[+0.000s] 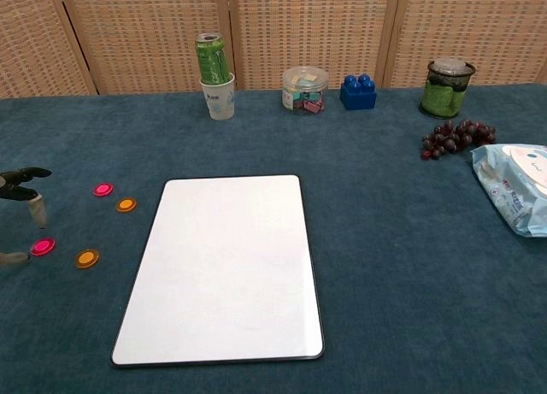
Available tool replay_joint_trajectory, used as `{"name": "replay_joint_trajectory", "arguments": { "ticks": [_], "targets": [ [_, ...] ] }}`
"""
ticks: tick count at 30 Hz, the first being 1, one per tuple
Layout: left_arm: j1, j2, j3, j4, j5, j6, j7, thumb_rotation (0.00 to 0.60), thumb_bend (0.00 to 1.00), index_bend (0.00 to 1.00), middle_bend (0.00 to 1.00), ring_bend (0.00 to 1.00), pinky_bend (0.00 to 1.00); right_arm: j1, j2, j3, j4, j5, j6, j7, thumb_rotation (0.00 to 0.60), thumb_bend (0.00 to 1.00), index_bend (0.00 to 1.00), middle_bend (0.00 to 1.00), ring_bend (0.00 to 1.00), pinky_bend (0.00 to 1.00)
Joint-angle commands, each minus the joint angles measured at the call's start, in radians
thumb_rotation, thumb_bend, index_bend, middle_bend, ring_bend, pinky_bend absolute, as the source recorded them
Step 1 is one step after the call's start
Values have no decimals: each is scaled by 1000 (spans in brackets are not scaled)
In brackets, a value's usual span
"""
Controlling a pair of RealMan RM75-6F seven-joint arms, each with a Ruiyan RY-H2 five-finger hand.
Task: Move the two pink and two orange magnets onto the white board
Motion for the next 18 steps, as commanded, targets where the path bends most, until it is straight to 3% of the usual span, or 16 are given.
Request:
{"name": "replay_joint_trajectory", "arguments": {
  "ticks": [1, 10, 18],
  "targets": [
    [-4, -10, -1, 3, -15, -14, 15, 600, 254, 442, 0, 0, 0, 0, 1, 0, -1, 0, -1, 1, 600, 53, 0, 0, 0, 0],
    [-15, -35, -5, 24, -36, -36, 28, 600, 256, 446, 0, 0, 0, 1, 3, -1, -2, 3, -5, 5, 600, 53, 0, 0, 0, 0],
    [-20, -30, -10, 9, -43, -34, 46, 600, 259, 534, 0, 0, 0, 1, 4, -1, -5, 4, -7, 6, 600, 53, 0, 0, 0, 0]
  ]
}}
